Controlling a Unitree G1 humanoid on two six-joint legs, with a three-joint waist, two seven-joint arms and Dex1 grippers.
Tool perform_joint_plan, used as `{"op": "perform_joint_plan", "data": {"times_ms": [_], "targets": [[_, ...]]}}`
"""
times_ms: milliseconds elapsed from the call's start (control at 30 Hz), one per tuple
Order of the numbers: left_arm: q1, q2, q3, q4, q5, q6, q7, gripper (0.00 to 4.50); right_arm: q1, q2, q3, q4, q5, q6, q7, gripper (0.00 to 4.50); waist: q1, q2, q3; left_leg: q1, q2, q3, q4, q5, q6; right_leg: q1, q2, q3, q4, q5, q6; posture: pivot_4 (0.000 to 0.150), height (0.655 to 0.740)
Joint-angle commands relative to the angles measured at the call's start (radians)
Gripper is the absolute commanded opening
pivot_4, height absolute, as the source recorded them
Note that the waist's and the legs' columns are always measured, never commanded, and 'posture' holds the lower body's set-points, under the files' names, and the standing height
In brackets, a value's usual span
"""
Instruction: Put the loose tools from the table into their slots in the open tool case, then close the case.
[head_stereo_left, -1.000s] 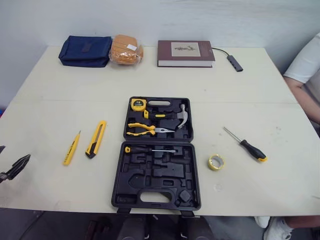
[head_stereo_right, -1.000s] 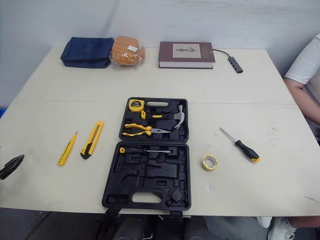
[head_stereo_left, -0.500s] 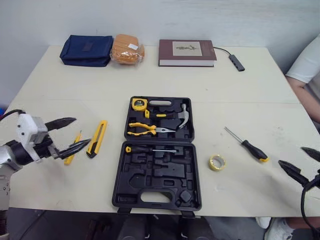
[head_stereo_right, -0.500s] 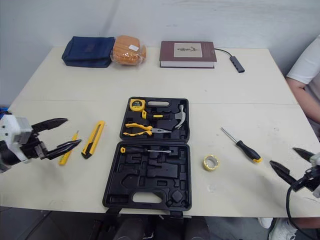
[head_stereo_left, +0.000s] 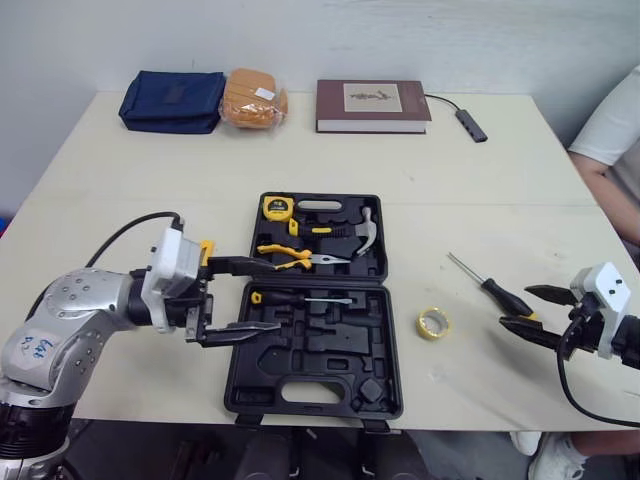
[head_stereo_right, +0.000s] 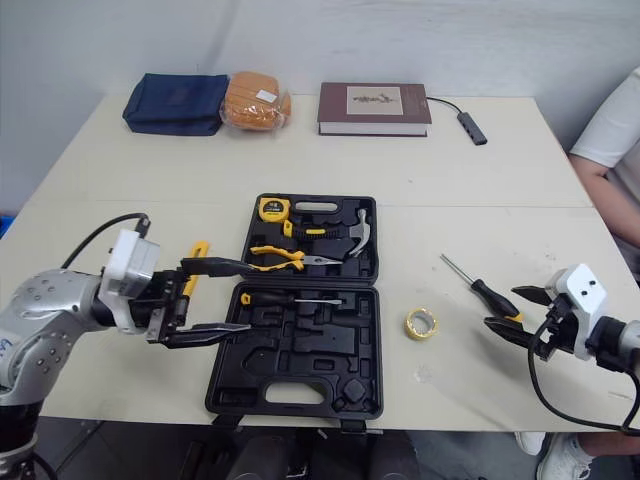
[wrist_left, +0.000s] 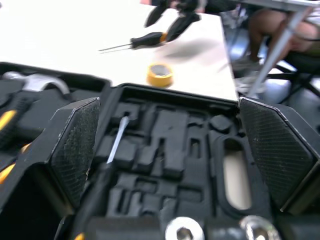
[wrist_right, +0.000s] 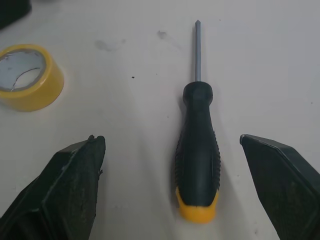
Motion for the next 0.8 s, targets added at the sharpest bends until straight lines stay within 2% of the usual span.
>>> {"op": "perform_joint_plan", "data": {"times_ms": [33,367,467,600,667,800], "targets": [[-0.006,0.001,0.006,-0.034,-0.028,0.006,-0.015,4.46,-0.018,-0.018,0.007,0.000,-0.012,0.026,0.014,4.50,0.007,0.000,0.000,0.000,0.000,0.000,0.000,0.000,0.000,0.000,0.000,0.000,0.000,0.000,0.000,0.150,0.7400],[0.022,-0.008,0.007,-0.025,-0.007,-0.013,-0.030,4.46,-0.049,-0.001,0.023,0.054,-0.057,0.013,-0.002,4.50,0.012,0.000,0.000,0.000,0.000,0.000,0.002,0.000,0.000,0.000,0.000,0.001,0.000,0.000,0.000,0.150,0.7400],[0.021,-0.015,0.001,-0.031,-0.003,-0.016,-0.027,4.50,-0.058,-0.002,0.038,0.093,-0.077,0.017,-0.006,3.69,0.012,0.000,0.000,0.000,0.000,0.000,0.002,0.000,0.000,0.000,0.000,0.001,0.000,0.000,0.000,0.150,0.7400],[0.015,-0.019,0.001,-0.030,-0.002,-0.017,-0.027,4.50,-0.059,0.004,0.042,0.104,-0.079,0.009,0.013,1.70,0.012,0.000,0.000,0.000,0.000,0.000,0.002,0.000,0.000,0.000,0.000,0.001,0.000,0.000,0.000,0.150,0.7400],[0.013,-0.020,0.000,-0.028,-0.001,-0.018,-0.026,4.50,-0.062,0.012,0.035,0.106,-0.074,0.001,0.016,1.00,0.011,0.000,0.000,0.000,0.000,0.000,0.002,0.000,0.000,0.000,0.000,0.001,0.000,0.000,0.000,0.150,0.7400],[0.007,-0.027,-0.003,-0.020,0.000,-0.028,-0.033,4.50,-0.053,0.026,0.016,0.103,-0.066,-0.024,0.021,1.01,0.011,0.000,0.000,0.000,0.001,0.000,0.002,0.000,0.000,0.000,0.000,0.001,0.000,0.000,0.000,0.150,0.7400]]}}
